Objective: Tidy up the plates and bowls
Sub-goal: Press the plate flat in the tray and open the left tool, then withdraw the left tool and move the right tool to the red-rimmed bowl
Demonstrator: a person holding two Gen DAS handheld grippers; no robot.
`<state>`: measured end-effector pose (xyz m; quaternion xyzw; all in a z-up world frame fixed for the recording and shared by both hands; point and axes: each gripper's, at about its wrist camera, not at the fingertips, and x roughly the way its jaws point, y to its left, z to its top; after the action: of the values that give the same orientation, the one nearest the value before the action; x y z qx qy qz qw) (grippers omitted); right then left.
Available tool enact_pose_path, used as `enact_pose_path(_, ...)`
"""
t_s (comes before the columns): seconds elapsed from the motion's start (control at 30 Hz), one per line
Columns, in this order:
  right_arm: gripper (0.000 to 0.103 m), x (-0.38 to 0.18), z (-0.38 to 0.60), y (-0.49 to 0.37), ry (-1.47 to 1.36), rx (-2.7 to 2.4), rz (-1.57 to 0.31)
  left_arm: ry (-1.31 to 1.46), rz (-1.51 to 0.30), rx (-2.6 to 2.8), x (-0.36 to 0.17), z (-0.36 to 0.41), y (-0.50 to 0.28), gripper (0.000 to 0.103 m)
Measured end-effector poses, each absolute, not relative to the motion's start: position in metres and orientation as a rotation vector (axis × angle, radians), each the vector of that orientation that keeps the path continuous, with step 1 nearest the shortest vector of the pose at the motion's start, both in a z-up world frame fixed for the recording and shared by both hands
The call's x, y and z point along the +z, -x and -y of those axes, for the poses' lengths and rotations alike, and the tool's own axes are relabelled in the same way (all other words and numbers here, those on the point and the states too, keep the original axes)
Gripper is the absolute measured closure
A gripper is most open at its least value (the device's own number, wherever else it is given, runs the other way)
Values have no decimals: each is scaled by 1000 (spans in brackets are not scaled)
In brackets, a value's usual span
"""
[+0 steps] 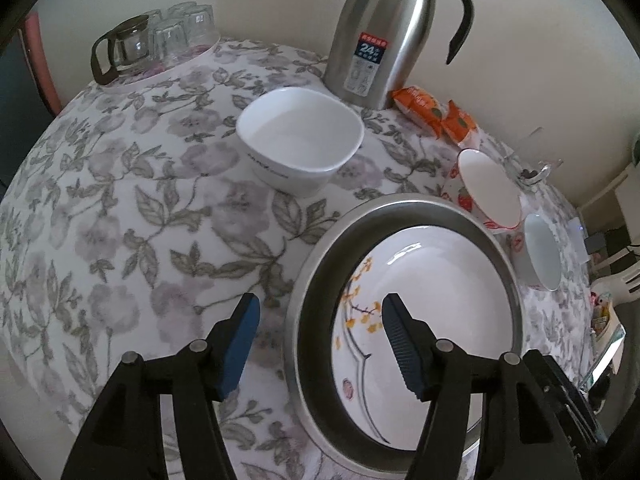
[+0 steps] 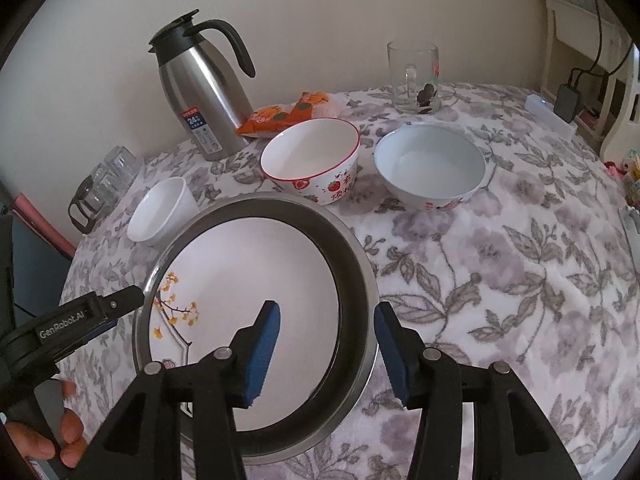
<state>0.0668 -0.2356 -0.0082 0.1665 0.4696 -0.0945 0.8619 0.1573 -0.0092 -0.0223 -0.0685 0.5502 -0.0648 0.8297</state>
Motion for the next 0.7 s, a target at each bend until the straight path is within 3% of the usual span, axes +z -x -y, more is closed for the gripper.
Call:
enact_pose_path(0.07, 34, -7, 235, -66, -340, -204, -977, 129, -1166, -119, -23, 9, -157, 34)
enact_pose_path(0.17, 24, -7, 235, -66, -331, -209, -968, 110, -1159, -86, -23, 6, -156, 19)
enact_pose_path(0.33, 2, -9, 237, -66, -323, -220, -966, 74, -1162, -15, -28, 0, -158, 14)
enact_pose_path(0.57, 0, -7, 236, -65, -311, -227, -953, 59, -1152, 11, -30, -3, -159, 12)
enact_pose_path(0.7, 0, 2, 237, -63, -324, -229, -902, 66, -1122, 3, -21, -2, -159, 4)
